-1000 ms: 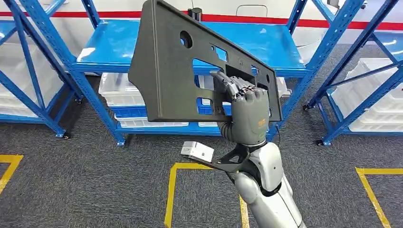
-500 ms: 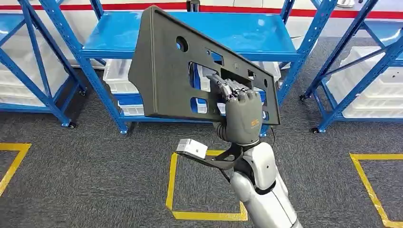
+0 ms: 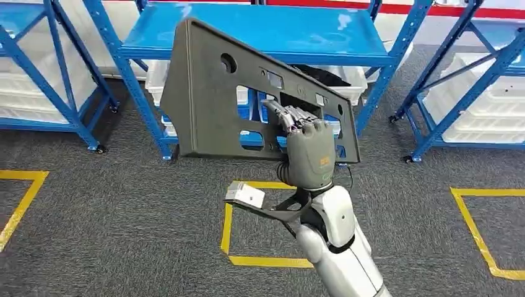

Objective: Take the parts from the cabinet and place them on the table.

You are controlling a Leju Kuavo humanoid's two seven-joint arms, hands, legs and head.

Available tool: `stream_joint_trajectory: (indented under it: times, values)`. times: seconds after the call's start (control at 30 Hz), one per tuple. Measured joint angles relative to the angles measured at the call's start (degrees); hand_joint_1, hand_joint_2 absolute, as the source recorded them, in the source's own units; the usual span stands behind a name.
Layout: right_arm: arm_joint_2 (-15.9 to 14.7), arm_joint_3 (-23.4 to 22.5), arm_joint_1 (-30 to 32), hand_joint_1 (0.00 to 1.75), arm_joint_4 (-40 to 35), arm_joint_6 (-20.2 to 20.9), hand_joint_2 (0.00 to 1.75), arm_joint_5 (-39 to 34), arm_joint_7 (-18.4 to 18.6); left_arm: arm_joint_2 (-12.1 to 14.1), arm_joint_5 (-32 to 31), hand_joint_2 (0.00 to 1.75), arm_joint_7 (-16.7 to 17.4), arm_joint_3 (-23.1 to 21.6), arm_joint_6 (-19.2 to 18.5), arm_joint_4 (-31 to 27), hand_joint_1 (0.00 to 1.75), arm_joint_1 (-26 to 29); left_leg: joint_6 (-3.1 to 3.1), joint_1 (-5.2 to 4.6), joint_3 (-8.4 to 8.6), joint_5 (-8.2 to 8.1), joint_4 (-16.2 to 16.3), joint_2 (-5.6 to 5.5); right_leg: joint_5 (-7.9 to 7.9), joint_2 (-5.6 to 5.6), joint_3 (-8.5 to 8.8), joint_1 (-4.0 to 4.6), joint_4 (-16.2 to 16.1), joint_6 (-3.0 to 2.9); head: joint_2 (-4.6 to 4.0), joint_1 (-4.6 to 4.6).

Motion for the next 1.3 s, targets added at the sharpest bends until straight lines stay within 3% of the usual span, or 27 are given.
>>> stream_joint_trajectory:
  times: [0.07, 0.13, 0.17, 0.2, 0.27, 0.3, 0.33, 0.37, 0.4, 0.47, 0.5, 0.53, 0.6, 0.63, 0.67, 0.73, 0.8, 0.83, 0.87, 0.97, 1.0, 1.07, 1.13, 1.17, 1.2, 1.23, 1.3]
  values:
    - [-0.1, 0.0, 0.0, 1.75, 0.0, 0.0, 1.75, 0.1, 0.1, 0.0, 0.0, 0.0, -0.1, 0.0, 0.1, 0.0, 0.0, 0.0, 0.96, -0.06, -1.93, 1.47, 0.0, 0.06, -5.81, 0.04, -2.44, 0.25, 5.7, -1.1, 0.0, 0.44]
    - [-0.2, 0.0, 0.0, 1.75, 0.0, 0.0, 1.75, 0.1, 0.1, 0.0, 0.0, 0.0, -0.1, 0.1, 0.1, 0.0, 0.0, 0.0, 1.17, -0.22, -4.06, 3.04, 0.0, 0.19, -10.1, 0.06, -4.48, 0.33, 14.4, -1.4, 0.0, 0.44]
    - [-0.3, 0.0, 0.1, 1.75, 0.1, 0.0, 1.75, 0.0, 0.2, 0.0, 0.0, 0.0, -0.1, 0.1, 0.1, 0.0, 0.0, 0.0, 1.15, -0.31, -5.14, 3.86, 0.1, 0.29, -10.29, 0.06, -4.36, 0.34, 16.8, -0.95, 0.0, 0.44]
    - [-0.3, 0.0, 0.1, 1.75, 0.2, 0.0, 1.75, 0.1, 0.2, 0.0, 0.0, 0.0, -0.2, 0.3, 0.1, 0.0, 0.0, 0.0, 1.09, -0.37, -6.25, 4.72, 0.1, 0.39, -9.12, 0.06, -3.04, 0.39, 16.8, -0.26, 0.0, 0.44]
    - [-0.4, 0.0, 0.0, 1.75, 0.2, 0.0, 1.75, 0.3, 0.5, 0.0, -0.6, 0.0, -0.2, 0.3, 0.0, 0.0, 0.0, 0.0, 0.86, -0.39, -8.06, 6.26, 0.1, 0.43, -6.09, 0.05, 2.49, 0.69, 11.0, 0.5, 0.0, 0.44]
    - [-0.4, 0.0, -0.1, 1.75, 0.2, 0.0, 1.75, 0.4, 0.6, 0.0, -1.0, 0.0, -0.2, 0.4, 0.0, 0.0, 0.0, -0.1, 0.68, -0.39, -8.76, 7.04, 0.1, 0.43, -6.16, 0.03, 6.39, 0.99, 6.2, -0.01, 0.0, 0.46]
    - [-0.5, 0.0, 0.1, 1.75, -0.4, 0.0, 1.75, 0.4, 0.9, -0.1, -1.3, 0.0, -0.2, 0.4, -0.1, 0.0, 0.0, -0.2, 0.37, -0.43, -9.12, 7.68, 0.2, 0.37, -8.26, -0.07, 10.63, 1.41, 0.5, -1.21, 0.0, 0.4]
    - [-0.9, -0.1, 0.7, 1.75, -1.3, -0.2, 1.75, 0.5, 0.9, -0.1, -1.9, 0.0, -0.2, 0.4, -0.1, 0.0, 0.0, -0.2, 0.01, -0.43, -9.24, 8.42, -0.1, 0.45, -9.15, -0.29, 12.2, 1.69, -2.3, -1.46, 0.0, 0.22]
    - [-1.6, -0.3, 1.6, 1.75, -2.3, -0.4, 1.75, 0.5, 1.0, -0.1, -2.1, 0.0, -0.1, 0.4, -0.1, 0.0, 0.0, -0.1, -0.34, -0.33, -8.86, 9.33, -0.8, 0.37, -8.05, -0.01, 10.91, 1.75, -2.1, -1.48, 0.0, 0.33]
    - [-3.0, -0.8, 2.8, 1.75, -4.4, -0.4, 1.75, 0.1, 0.9, 0.0, -2.4, 0.0, -0.1, 0.5, -0.5, 0.0, 0.0, -0.1, -1.3, -0.24, -8.73, 11.12, -2.2, 0.36, -6.97, 0.22, 10.29, 1.88, -2.5, -2.34, 0.0, 1.05]
    - [-3.5, -1.1, 3.5, 1.75, -5.2, -0.4, 1.75, -0.2, 0.6, 0.1, -2.4, 0.0, -0.1, 0.6, -0.6, 0.0, 0.0, -0.1, -1.52, -0.03, -9.18, 10.37, -2.0, 0.34, -5.87, 0.11, 9.91, 0.52, -3.0, -2.81, 0.0, 0.77]
    - [-3.9, -1.4, 4.1, 1.75, -5.8, -0.4, 1.75, -0.4, 0.4, 0.2, -2.4, 0.0, -0.1, 0.6, -0.8, 0.0, 0.0, 0.0, -1.65, -0.19, -9.69, 6.92, -0.6, 0.43, -5.18, 0.1, 9.27, 0.77, -3.1, -3.2, 0.0, 0.81]
    - [-4.8, -2.0, 5.3, 1.75, -6.4, -0.5, 1.75, -1.4, -0.2, 0.4, -2.4, 0.0, -0.3, 0.8, -0.9, 0.0, 0.0, 0.0, -2.16, -0.05, -11.02, -1.43, 7.6, 0.42, -3.65, 0.04, 8.05, 0.71, -3.0, -3.8, 0.0, 0.42]
    - [-5.1, -2.2, 5.6, 1.75, -6.4, -0.5, 1.75, -1.7, -0.4, 0.4, -2.4, 0.0, -0.4, 0.8, -0.9, 0.0, 0.0, 0.0, -2.44, -0.05, -11.6, -3.28, 11.7, 0.43, -2.97, 0.03, 7.25, 0.72, -2.9, -3.77, 0.0, 0.38]
    - [-5.3, -2.3, 5.6, 1.75, -6.4, -0.5, 1.75, -1.9, -0.6, 0.5, -2.4, 0.0, -0.5, 0.8, -0.9, 0.0, 0.0, 0.0, -2.72, 0.01, -11.69, -3.55, 15.2, 0.43, -2.34, 0.03, 6.3, 0.72, -2.7, -3.68, 0.0, 0.35]
    - [-5.6, -2.7, 5.7, 1.75, -6.4, -0.5, 1.75, -2.4, -0.9, 0.6, -2.4, 0.0, -0.6, 0.9, -0.8, 0.0, 0.0, 0.0, -3.05, 0.38, -8.61, -0.66, 14.6, 0.45, -1.37, 0.02, 4.56, 0.58, -2.3, -3.24, 0.0, 0.35]
    - [-5.8, -3.0, 5.7, 1.75, -6.4, -0.5, 1.75, -2.9, -1.2, 0.6, -2.4, 0.0, -0.8, 1.1, -0.7, 0.0, 0.0, -0.2, -3.33, 0.78, -1.41, 1.37, 5.9, 0.44, -0.8, 0.03, 3.18, 0.24, -1.4, -2.41, 0.0, 0.35]
    - [-5.9, -3.2, 5.7, 1.75, -6.5, -0.5, 1.75, -3.0, -1.3, 0.6, -2.4, 0.0, -0.9, 1.2, -0.7, 0.0, 0.0, -0.2, -3.67, 0.69, 1.29, -1.34, 1.6, 0.14, -0.61, -0.02, 2.44, 0.39, -1.0, -2.06, 0.0, 0.31]
    - [-5.9, -3.3, 5.7, 1.75, -6.6, -0.5, 1.75, -3.0, -1.3, 0.5, -2.4, 0.0, -0.9, 1.3, -0.7, 0.0, 0.0, -0.1, -3.26, 0.32, 2.29, -1.67, -0.6, -0.26, -0.33, -0.08, 1.99, 0.59, -0.6, -1.67, 0.0, 0.24]
    - [-6.1, -3.5, 5.7, 1.75, -6.8, -0.5, 1.75, -3.1, -1.5, 0.6, -2.4, 0.0, -0.9, 1.4, -0.7, 0.0, 0.0, 0.0, -1.74, -0.28, 1.04, -0.67, -0.2, -0.33, 1.09, -0.08, 1.61, 0.53, -1.0, -0.01, 0.0, 0.53]
    - [-6.2, -3.6, 5.7, 1.75, -6.8, -0.5, 1.75, -3.3, -1.5, 0.5, -2.4, 0.0, -1.0, 1.4, -0.5, 0.0, 0.0, 0.0, -0.6, 0.18, 0.59, 0.1, -0.8, -0.01, 0.77, -0.07, 1.07, 0.26, -0.8, 0.14, 0.0, 0.31]
    - [-6.3, -3.9, 5.3, 1.75, -6.8, -0.3, 1.75, -3.8, -1.5, 0.6, -2.5, 0.0, -1.3, 1.6, -0.5, -0.1, 0.0, -0.1, 0.97, 0.02, -0.75, 1.21, -0.9, 0.23, -3.65, 0.06, -1.25, 0.27, 3.3, -0.69, 0.0, 0.77]
    - [-6.4, -4.2, 4.6, 1.75, -6.8, 0.3, 1.75, -4.2, -1.5, 0.6, -2.5, 0.0, -1.4, 1.7, -0.4, -0.1, 0.0, -0.1, 1.03, -0.03, -2.45, 2.48, -0.8, 0.4, -8.6, 0.08, -3.82, 0.29, 12.1, -1.05, 0.0, 0.88]
    - [-6.5, -4.3, 4.4, 1.75, -6.8, 0.8, 1.75, -4.2, -1.4, 0.6, -2.6, 0.0, -1.4, 1.8, -0.4, -0.2, 0.0, -0.1, 1.0, -0.07, -3.39, 3.2, -0.8, 0.54, -9.87, 0.09, -4.53, 0.27, 16.0, -0.69, 0.0, 0.92]
    - [-6.6, -4.4, 4.3, 1.75, -6.8, 1.0, 1.75, -4.2, -1.3, 0.6, -2.8, 0.0, -1.4, 1.9, -0.4, -0.2, 0.0, -0.1, 0.95, -0.07, -4.03, 3.69, -0.8, 0.62, -9.67, 0.09, -4.16, 0.25, 17.3, -0.23, 0.0, 0.87]
    - [-6.6, -4.5, 4.3, 1.75, -6.8, 1.1, 1.75, -4.2, -1.3, 0.6, -2.8, 0.0, -1.4, 2.0, -0.5, -0.2, 0.0, -0.1, 0.83, -0.04, -4.9, 4.39, -0.8, 0.7, -8.07, 0.08, -2.24, 0.22, 16.0, 0.68, 0.0, 0.96]
    - [-6.7, -4.5, 4.2, 1.75, -6.8, 1.0, 1.75, -4.2, -1.3, 0.5, -2.9, 0.0, -1.4, 2.2, -0.5, -0.2, 0.0, -0.1, 0.37, 0.14, -6.19, 5.54, -0.8, 0.67, -4.96, 0.07, 3.76, 0.14, 7.8, 1.72, 0.0, 0.94]
